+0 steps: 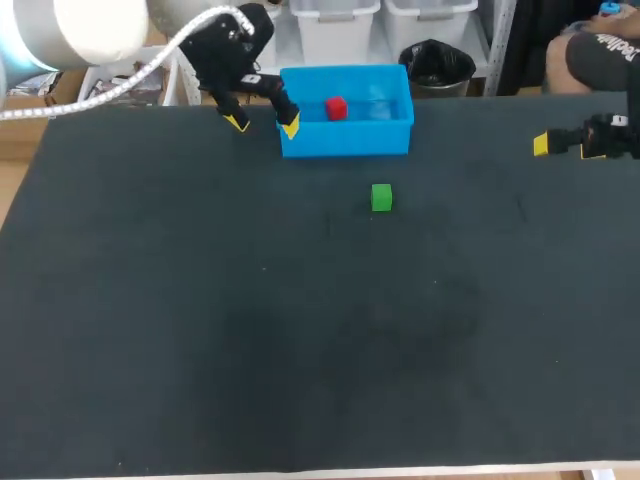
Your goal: Use the left arm to pick the red cube and place it into the blue plastic box first, then use the right arm to grasp the green cube and put it into the same blue plastic box after the first action is fully finished.
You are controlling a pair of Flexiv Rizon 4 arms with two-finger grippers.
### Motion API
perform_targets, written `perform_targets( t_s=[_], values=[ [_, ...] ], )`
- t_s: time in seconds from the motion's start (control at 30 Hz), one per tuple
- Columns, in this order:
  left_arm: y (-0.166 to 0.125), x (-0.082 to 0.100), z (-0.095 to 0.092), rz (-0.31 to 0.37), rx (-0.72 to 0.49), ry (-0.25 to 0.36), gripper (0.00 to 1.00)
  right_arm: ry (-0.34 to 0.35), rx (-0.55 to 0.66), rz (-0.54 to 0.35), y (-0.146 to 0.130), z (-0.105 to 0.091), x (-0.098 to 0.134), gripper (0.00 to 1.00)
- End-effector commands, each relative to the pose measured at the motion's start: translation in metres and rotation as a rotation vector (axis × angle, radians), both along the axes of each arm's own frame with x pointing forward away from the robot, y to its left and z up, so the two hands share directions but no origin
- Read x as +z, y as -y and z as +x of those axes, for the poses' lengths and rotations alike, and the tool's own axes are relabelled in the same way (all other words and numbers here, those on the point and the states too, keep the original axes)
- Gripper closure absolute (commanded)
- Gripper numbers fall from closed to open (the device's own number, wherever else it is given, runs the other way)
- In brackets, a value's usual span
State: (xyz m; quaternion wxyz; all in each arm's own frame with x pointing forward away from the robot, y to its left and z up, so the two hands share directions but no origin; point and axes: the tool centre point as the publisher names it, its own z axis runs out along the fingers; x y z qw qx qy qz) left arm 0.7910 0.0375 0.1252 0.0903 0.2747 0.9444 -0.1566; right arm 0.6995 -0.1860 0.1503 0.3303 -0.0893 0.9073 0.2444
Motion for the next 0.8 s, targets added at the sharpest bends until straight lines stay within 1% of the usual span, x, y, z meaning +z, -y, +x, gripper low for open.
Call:
perform_targets(
  t_s=[0.03, 0.07, 0.23, 0.4, 0.43, 0.57, 0.67, 0.8],
  values=[
    [-0.011, 0.004, -0.012, -0.079, -0.066, 0.041, 0.0, 0.0, 0.0, 0.0, 0.0, 0.0, 0.0, 0.0],
    [-0.012, 0.005, -0.014, -0.078, -0.086, 0.048, 0.0, 0.0, 0.0, 0.0, 0.0, 0.0, 0.0, 0.0],
    [-0.016, 0.007, -0.019, -0.115, -0.16, 0.036, 0.0, 0.0, 0.0, 0.0, 0.0, 0.0, 0.0, 0.0],
    [-0.023, 0.007, -0.024, -0.194, -0.207, 0.01, 0.0, 0.0, 0.0, 0.0, 0.0, 0.0, 0.0, 0.0],
    [-0.024, 0.006, -0.024, -0.2, -0.211, 0.006, 0.0, 0.0, 0.0, 0.0, 0.0, 0.0, 0.0, 0.0],
    [-0.028, -0.002, -0.027, -0.229, -0.226, 0.005, 0.0, 0.0, 0.0, 0.0, 0.0, 0.0, 0.0, 0.0],
    [-0.03, -0.008, -0.03, -0.234, -0.241, 0.001, 0.0, 0.0, 0.0, 0.0, 0.0, 0.0, 0.0, 0.0],
    [-0.032, -0.012, -0.035, -0.247, -0.249, -0.005, 0.0, 0.0, 0.0, 0.0, 0.0, 0.0, 0.0, 0.0]
  ],
)
